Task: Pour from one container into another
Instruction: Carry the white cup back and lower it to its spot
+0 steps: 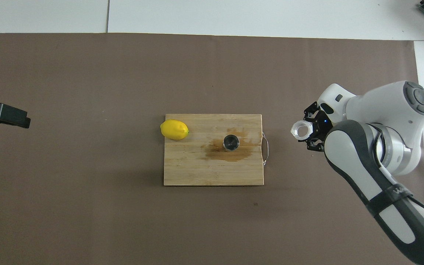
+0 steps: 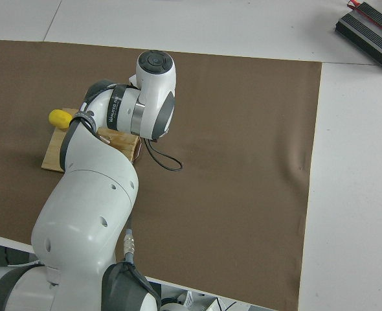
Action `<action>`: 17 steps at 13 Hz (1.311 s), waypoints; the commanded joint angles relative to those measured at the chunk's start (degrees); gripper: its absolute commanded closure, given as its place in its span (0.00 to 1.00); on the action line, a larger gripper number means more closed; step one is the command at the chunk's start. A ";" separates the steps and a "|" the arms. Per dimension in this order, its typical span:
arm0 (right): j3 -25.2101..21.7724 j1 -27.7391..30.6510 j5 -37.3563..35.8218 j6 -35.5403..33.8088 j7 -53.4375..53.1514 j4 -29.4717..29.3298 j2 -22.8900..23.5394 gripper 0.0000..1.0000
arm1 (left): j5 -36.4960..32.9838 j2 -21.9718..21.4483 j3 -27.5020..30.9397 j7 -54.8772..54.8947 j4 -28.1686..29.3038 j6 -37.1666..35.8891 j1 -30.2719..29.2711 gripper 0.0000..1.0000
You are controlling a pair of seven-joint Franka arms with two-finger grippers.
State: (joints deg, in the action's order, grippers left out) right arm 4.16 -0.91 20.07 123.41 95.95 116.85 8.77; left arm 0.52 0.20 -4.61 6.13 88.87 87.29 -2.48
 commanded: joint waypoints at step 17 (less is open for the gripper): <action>0.50 13.66 14.21 0.17 25.17 4.97 6.00 0.00 | 0.10 -0.29 0.40 0.29 0.42 -0.11 0.89 0.00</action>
State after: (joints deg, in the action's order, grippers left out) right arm 4.16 11.74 33.43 123.48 119.84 121.21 16.10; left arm 0.52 0.21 -4.63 6.13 88.94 87.29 -2.33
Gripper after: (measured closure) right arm 0.035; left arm 0.000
